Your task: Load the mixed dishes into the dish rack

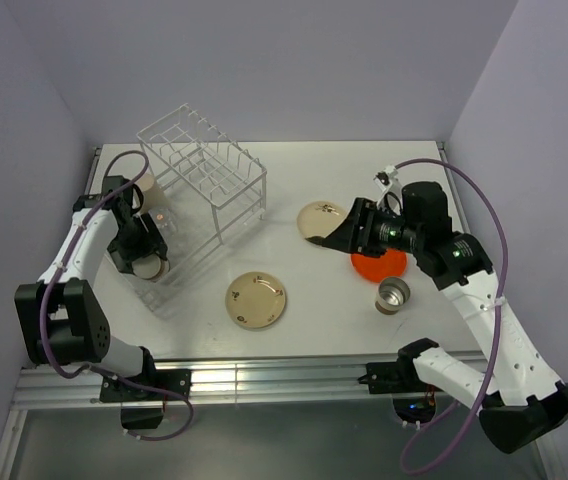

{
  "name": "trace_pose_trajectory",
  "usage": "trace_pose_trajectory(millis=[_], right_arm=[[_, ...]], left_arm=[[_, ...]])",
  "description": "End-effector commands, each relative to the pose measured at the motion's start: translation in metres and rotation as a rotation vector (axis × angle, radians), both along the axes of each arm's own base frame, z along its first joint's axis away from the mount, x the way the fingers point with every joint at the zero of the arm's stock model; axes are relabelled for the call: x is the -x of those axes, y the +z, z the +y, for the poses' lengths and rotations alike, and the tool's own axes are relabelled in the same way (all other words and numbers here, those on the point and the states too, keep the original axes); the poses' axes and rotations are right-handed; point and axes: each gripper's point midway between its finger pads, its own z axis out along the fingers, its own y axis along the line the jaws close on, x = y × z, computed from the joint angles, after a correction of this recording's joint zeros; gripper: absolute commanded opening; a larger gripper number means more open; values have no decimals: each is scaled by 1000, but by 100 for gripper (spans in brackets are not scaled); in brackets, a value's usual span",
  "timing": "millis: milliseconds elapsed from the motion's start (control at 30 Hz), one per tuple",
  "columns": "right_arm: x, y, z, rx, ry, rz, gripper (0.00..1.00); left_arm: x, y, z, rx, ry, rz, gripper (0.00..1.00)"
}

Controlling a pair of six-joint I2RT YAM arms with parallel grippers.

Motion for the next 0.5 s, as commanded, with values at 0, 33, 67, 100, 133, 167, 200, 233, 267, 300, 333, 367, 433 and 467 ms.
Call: trace_pose_trajectory(millis=[0,33,67,100,133,167,200,233,267,300,333,367,433,467], right_arm=[[-1,7,-5,-7,3,-56,65],[0,6,-6,-7,7,-55,65],[-1,6,-7,-6,3,-54,65],[-1,6,-8,-6,0,-56,65],[0,5,-8,-4,0,-56,65],[-1,4,-9,-1,-3,-56,65],[-1,4,-10,0,-5,-54,65],[-1,3,-11,4,-6,-53,65],[0,2,-11,6,-6,-53,65],[1,1,-11,5,-5,-54,65],[0,1,-12,5,-8,-53,65],[0,1,-12,6,-9,-56,65],[0,-1,-13,10,-11,-51,65],[1,-2,-13,9,-12,-50,65]], left_arm=[[0,-10,0,-1,-44,17,0],[3,-15,0,0,-42,36,0],[2,-18,-1,1,-42,36,0],[3,-23,-1,2,-42,43,0],[2,-23,0,1,-39,40,0],[2,-23,-1,4,-33,40,0],[1,-22,-1,3,-32,32,2],[0,-21,0,-2,-28,31,7],[0,-20,1,-8,-25,27,19],[-1,-17,3,-15,-17,18,27],[-2,-15,3,-20,-17,14,35],[-3,-13,3,-21,-15,8,48],[-5,-8,4,-26,-9,-1,58],[-6,-6,5,-30,-3,-9,66]])
